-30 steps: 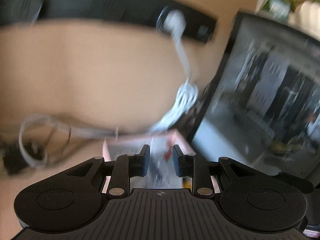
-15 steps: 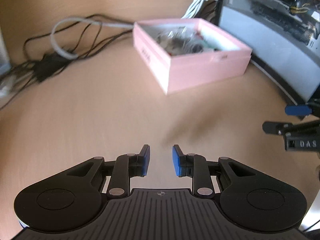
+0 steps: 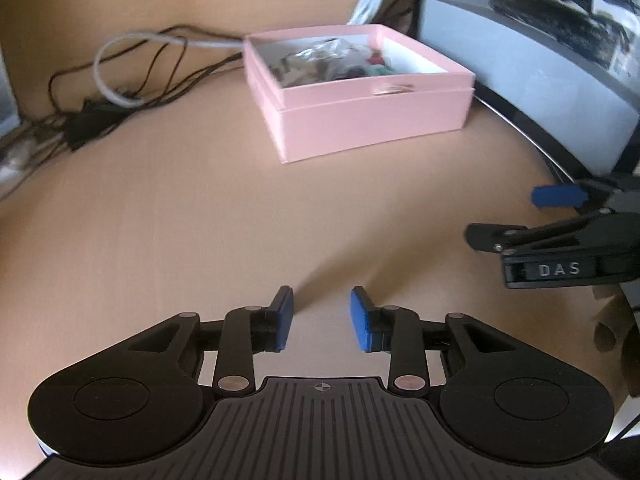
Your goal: Organize rigid objects
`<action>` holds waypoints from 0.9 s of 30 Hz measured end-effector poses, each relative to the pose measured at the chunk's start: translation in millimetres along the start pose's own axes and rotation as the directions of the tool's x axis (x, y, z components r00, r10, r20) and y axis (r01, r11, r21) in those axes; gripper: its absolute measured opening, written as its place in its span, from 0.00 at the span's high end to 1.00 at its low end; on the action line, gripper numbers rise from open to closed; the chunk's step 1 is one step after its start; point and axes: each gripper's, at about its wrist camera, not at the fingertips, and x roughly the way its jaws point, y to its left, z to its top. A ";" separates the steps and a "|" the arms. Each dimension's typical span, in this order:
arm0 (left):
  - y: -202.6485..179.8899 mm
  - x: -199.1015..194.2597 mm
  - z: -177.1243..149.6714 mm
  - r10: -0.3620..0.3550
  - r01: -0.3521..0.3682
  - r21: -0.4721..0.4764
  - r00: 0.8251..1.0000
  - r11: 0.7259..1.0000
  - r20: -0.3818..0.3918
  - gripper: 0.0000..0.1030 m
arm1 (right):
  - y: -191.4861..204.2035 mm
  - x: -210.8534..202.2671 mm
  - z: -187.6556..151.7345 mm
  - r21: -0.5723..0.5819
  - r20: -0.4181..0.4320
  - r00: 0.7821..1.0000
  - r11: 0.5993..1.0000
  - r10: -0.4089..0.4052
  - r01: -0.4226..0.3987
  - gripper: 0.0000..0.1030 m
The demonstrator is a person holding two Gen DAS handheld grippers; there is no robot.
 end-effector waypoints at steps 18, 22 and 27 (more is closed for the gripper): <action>-8.0 17.2 -13.1 0.174 -0.135 -0.179 0.958 0.974 0.226 0.51 | -4.4 13.7 -1.2 0.042 0.087 0.995 0.998 -0.040 0.037 0.00; -4.8 21.1 -7.9 0.169 -0.122 -0.206 0.958 0.971 0.230 0.50 | -1.7 18.6 1.6 0.046 0.105 0.993 0.998 -0.045 0.040 0.00; -9.8 27.3 -2.0 0.180 -0.138 -0.189 0.957 0.972 0.226 0.50 | -0.5 19.9 1.2 0.050 0.124 0.991 0.998 -0.048 0.042 0.00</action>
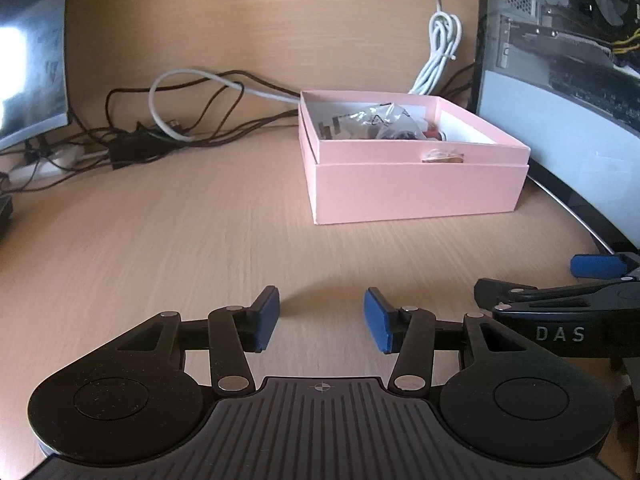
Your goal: Organize rigid objects
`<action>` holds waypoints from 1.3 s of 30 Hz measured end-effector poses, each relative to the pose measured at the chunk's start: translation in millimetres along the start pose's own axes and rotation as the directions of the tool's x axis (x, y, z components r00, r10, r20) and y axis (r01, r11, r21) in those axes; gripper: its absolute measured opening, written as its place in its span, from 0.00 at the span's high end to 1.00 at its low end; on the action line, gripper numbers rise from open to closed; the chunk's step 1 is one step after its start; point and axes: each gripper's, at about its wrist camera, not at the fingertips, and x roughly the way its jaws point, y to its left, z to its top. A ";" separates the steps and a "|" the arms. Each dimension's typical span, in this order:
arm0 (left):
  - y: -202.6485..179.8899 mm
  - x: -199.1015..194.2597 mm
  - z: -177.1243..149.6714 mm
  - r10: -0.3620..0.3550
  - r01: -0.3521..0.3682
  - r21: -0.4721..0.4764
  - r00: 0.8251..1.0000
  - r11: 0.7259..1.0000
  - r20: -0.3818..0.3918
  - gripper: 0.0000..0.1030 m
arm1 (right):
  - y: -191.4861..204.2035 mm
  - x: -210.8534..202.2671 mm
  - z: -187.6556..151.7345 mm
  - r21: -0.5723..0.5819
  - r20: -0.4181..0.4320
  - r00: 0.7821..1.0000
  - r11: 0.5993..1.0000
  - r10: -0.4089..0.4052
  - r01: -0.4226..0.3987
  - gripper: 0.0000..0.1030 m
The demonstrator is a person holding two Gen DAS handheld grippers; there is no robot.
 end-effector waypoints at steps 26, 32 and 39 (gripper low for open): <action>0.6 0.0 0.2 -0.004 0.004 -0.003 1.000 1.000 -0.001 0.50 | 0.5 3.7 2.2 0.004 0.005 1.000 1.000 -0.004 0.004 0.00; 0.4 0.1 0.4 -0.003 0.003 -0.002 1.000 1.000 -0.002 0.50 | 0.3 3.8 2.2 0.004 0.005 1.000 1.000 -0.004 0.004 0.00; 0.4 0.0 0.6 -0.003 0.003 -0.002 1.000 1.000 -0.002 0.50 | 0.1 3.9 2.3 0.004 0.005 1.000 1.000 -0.003 0.003 0.00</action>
